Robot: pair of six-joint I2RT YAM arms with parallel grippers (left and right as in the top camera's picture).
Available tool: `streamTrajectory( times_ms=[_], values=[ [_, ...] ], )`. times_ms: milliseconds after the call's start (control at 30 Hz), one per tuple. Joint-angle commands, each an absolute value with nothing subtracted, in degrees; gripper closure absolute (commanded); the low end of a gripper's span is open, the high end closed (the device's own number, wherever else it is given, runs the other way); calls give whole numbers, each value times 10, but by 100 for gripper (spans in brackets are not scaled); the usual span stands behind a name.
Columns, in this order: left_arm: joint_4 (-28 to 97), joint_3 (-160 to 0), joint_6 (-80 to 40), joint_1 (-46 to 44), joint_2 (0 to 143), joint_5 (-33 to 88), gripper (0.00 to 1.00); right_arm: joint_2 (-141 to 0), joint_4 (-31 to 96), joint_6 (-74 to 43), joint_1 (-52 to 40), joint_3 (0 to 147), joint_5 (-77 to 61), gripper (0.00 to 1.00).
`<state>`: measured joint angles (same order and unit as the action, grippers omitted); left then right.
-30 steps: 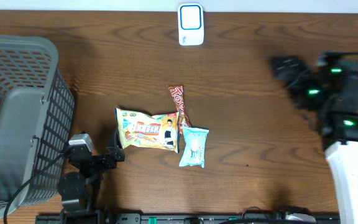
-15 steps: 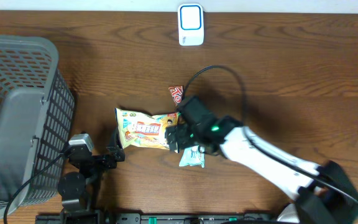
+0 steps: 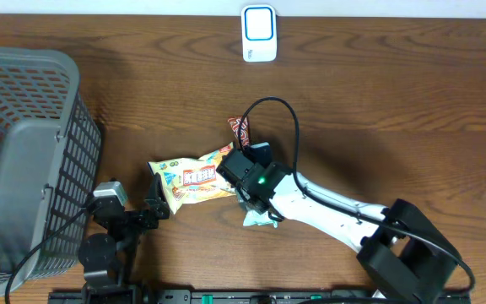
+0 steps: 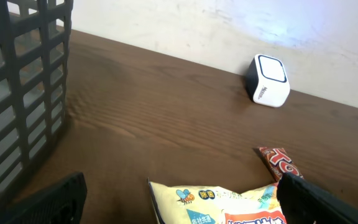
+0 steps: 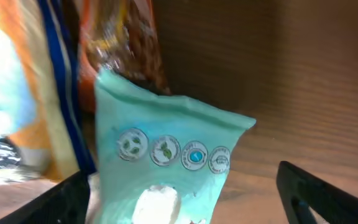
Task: Scan the item barcode
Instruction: 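Reach the right gripper to the mint-green wipes pack and grasp it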
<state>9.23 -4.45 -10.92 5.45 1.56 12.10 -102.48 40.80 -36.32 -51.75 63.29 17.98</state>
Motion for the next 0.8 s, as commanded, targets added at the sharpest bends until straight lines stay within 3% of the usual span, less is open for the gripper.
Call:
streamTrajectory(
  times_ms=[0,333,500,633,767],
  values=[
    [98,-31,-114,53,14,124,2,-1050,429,-341,-520,641,171,9],
    [98,-31,-114,53,14,124,2,-1051,540,-215,-520,653,193,5],
    [98,-31,-114,53,14,124,2,-1051,609,-208,-520,706,247,2],
    [98,-31,-114,53,14,124,2,-1051,593,-219,-527,719,228,16],
    [98,-31,-114,53,14,124,2,-1051,585,-238,-545,705,227,22]
  ],
)
